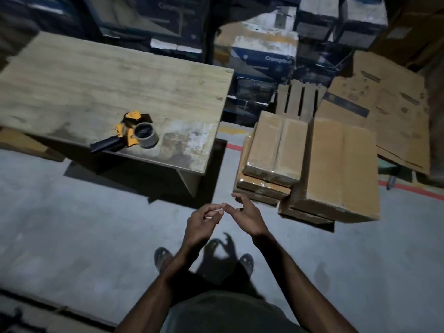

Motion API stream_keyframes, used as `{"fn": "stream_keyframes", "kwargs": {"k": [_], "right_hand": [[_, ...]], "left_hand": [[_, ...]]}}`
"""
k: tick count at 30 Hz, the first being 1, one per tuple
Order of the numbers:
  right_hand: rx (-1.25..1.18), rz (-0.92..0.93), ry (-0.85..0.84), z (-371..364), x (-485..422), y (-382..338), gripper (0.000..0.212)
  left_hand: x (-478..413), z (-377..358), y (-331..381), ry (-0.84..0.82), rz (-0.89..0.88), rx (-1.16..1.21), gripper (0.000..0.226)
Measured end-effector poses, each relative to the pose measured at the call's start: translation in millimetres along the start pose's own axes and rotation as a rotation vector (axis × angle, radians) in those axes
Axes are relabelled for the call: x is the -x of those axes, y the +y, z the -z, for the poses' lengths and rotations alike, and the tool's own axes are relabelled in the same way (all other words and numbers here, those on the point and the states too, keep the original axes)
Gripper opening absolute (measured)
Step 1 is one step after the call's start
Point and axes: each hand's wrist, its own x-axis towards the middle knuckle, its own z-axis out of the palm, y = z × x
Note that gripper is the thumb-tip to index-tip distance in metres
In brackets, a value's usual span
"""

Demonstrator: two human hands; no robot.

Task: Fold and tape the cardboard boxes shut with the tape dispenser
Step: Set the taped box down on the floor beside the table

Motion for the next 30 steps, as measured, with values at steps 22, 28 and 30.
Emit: {"fn": "stream_keyframes", "kwargs": {"k": [22, 28, 30], "right_hand": [[0.180, 0.097, -0.147, -408.6, -69.1, -227.6, 0.049], [0.240, 0.156, -0.226, -498.4, -135.2, -298.6, 0.046], [0.240, 0.170, -0.230, -531.6, -161.5, -323.9, 0.045]], "left_hand": [[-69.4, 450.7, -27.2, 0.214, -0.018, 0.081, 0.015], [-123.5, 556.9, -29.1, 0.341, 0.001, 0.139, 0.013], [-146.2, 597.9, -27.6, 0.368, 0.000, 0.157, 0.012]]}}
